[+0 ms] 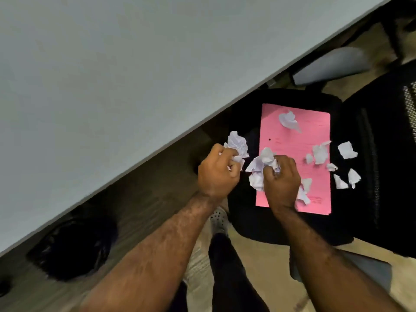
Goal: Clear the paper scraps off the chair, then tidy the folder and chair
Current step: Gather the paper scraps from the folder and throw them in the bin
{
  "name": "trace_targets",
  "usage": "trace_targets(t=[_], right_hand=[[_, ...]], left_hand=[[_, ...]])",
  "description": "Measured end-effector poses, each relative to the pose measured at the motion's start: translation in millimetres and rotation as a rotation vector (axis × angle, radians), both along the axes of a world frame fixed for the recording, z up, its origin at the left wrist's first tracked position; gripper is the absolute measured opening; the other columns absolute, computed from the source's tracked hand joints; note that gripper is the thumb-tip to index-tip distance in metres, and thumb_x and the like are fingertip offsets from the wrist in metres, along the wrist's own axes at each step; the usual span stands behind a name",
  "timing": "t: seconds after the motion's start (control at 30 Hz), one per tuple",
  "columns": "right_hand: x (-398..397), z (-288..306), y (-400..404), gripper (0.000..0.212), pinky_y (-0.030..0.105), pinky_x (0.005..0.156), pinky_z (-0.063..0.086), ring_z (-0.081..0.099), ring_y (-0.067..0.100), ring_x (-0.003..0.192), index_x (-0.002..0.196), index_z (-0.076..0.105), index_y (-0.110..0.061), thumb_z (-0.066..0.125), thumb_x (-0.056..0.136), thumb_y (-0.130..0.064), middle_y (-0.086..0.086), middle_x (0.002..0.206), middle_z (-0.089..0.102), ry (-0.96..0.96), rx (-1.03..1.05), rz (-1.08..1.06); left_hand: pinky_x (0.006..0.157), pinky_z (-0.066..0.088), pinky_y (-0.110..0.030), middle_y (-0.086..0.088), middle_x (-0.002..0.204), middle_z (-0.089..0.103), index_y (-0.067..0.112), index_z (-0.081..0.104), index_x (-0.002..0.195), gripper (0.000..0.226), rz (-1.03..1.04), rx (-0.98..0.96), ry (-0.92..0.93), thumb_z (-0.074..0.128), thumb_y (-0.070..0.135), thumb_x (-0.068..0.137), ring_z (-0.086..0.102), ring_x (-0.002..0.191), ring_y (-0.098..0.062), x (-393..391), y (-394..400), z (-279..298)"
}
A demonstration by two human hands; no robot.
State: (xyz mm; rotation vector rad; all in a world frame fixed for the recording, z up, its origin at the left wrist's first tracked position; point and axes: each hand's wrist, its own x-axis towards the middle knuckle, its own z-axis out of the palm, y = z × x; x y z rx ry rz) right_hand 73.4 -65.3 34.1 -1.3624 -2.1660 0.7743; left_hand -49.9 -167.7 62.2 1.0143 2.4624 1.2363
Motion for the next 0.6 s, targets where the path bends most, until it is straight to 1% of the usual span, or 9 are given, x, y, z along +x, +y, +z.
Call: trace_targets(t=[0.07,0.2,0.27,0.33,0.4,0.6], right_hand=[[-20,0,-31,0.024,0.021,0.069,0.031,0.052,0.022,0.079,0.096,0.063,-0.003,0.055,0.075,-0.01,0.013,0.091,0.061,-0.002,0.016,0.066],[-60,-7,-108,0.02,0.02,0.065,0.029,0.046,0.012,0.076,0.093,0.061,-0.007,0.054,0.076,-0.012,0.011,0.09,0.059,0.018,-0.032,0.207],[-78,-15,-152,0.018,0.023,0.064,0.034,0.051,0.017,0.075,0.093,0.062,-0.005,0.055,0.077,-0.011,0.01,0.09,0.058,0.022,-0.059,0.304],[-94,-25,-195,0.018,0.031,0.064,0.043,0.056,0.024,0.076,0.093,0.062,-0.005,0.056,0.078,-0.013,0.01,0.091,0.059,0.003,-0.07,0.401],[-110,-37,-241,0.019,0.034,0.063,0.044,0.056,0.025,0.075,0.09,0.062,-0.004,0.054,0.077,-0.016,0.011,0.089,0.059,-0.003,-0.081,0.481],[-146,-79,-379,0.022,0.02,0.062,0.03,0.049,0.02,0.069,0.082,0.059,-0.001,0.048,0.075,-0.019,0.013,0.081,0.057,-0.004,-0.151,0.726]], left_hand=[[0.051,0.051,-0.033,-0.008,0.088,0.061,0.007,0.072,0.092,0.023,0.068,-0.01,-0.013,0.054,0.008,0.077,0.058,0.064,-0.021,-10,-41,0],[0.05,0.052,-0.036,-0.01,0.088,0.062,0.008,0.072,0.092,0.03,0.23,-0.04,-0.007,0.047,0.016,0.078,0.06,0.063,-0.027,-28,-136,-9],[0.048,0.052,-0.036,-0.011,0.086,0.061,0.008,0.072,0.091,0.029,0.303,-0.055,0.01,0.047,0.015,0.077,0.059,0.061,-0.027,-33,-190,-17],[0.047,0.052,-0.035,-0.011,0.084,0.061,0.008,0.072,0.09,0.029,0.391,-0.065,0.016,0.048,0.014,0.076,0.059,0.06,-0.026,-36,-244,-25],[0.047,0.052,-0.035,-0.01,0.085,0.061,0.008,0.072,0.091,0.029,0.486,-0.083,0.012,0.047,0.014,0.077,0.059,0.061,-0.025,-36,-297,-34],[0.048,0.053,-0.038,-0.01,0.09,0.063,0.009,0.072,0.091,0.035,0.745,-0.146,-0.034,0.043,0.018,0.074,0.061,0.06,-0.028,-25,-446,-71]])
